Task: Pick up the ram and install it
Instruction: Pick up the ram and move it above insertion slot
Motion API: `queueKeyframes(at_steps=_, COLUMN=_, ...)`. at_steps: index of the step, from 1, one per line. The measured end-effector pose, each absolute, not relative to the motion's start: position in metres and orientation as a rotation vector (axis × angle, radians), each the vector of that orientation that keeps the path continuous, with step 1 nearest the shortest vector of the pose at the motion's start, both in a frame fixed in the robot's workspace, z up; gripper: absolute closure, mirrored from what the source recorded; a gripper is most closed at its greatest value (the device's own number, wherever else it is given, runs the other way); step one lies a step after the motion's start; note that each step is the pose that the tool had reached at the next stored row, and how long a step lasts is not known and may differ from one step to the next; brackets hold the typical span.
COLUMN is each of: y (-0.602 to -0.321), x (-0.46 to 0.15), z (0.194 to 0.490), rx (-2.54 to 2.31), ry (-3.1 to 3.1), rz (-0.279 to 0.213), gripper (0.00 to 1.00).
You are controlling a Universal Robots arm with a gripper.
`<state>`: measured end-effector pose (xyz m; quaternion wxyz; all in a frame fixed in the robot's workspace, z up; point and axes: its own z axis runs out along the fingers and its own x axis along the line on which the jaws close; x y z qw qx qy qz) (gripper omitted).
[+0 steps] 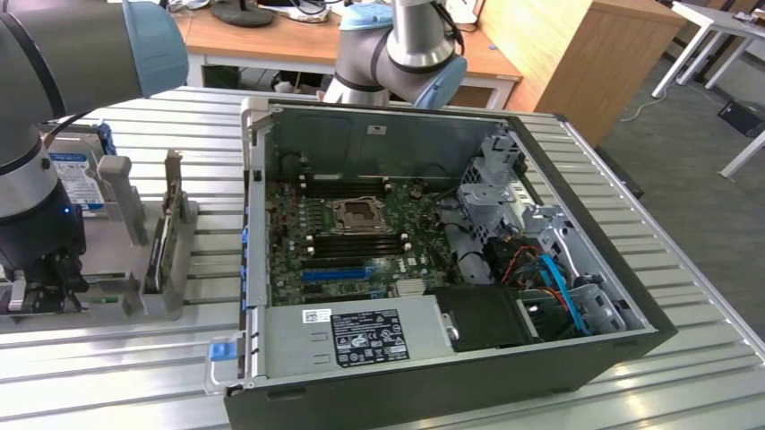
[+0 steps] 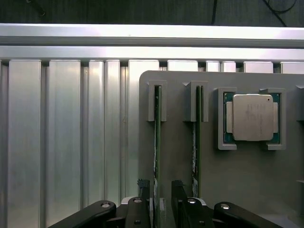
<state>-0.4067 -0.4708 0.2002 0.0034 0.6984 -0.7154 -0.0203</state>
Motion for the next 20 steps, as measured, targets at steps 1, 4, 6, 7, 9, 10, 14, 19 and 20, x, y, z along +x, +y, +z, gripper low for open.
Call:
queueKeyframes(at_steps=1, y=-0.4708, x=-0.4067, z=0.2002, rx=2.190, ry=-2.243, rz=-0.064, gripper=0.68)
queueKeyframes(at_steps=4, y=-0.4715, x=-0.4068, z=0.2002, rx=2.189, ry=-2.243, rz=-0.064, gripper=0.68)
queueKeyframes(at_steps=6, y=-0.4719, x=-0.4067, z=0.2002, rx=2.189, ry=-2.243, rz=-0.064, gripper=0.68)
queueKeyframes(at_steps=7, y=-0.4721, x=-0.4067, z=0.2002, rx=2.189, ry=-2.243, rz=-0.064, gripper=0.68)
queueKeyframes(at_steps=9, y=-0.4726, x=-0.4067, z=0.2002, rx=2.190, ry=-2.243, rz=-0.064, gripper=0.68)
queueKeyframes(at_steps=10, y=-0.4725, x=-0.4067, z=0.2002, rx=2.189, ry=-2.243, rz=-0.064, gripper=0.68)
queueKeyframes(at_steps=14, y=-0.4726, x=-0.4067, z=0.2002, rx=2.190, ry=-2.243, rz=-0.064, gripper=0.68)
queueKeyframes(at_steps=19, y=-0.4726, x=-0.4067, z=0.2002, rx=2.190, ry=-2.243, rz=-0.064, gripper=0.69)
queueKeyframes(at_steps=20, y=-0.4726, x=-0.4067, z=0.2002, rx=2.190, ry=-2.243, rz=-0.064, gripper=0.69)
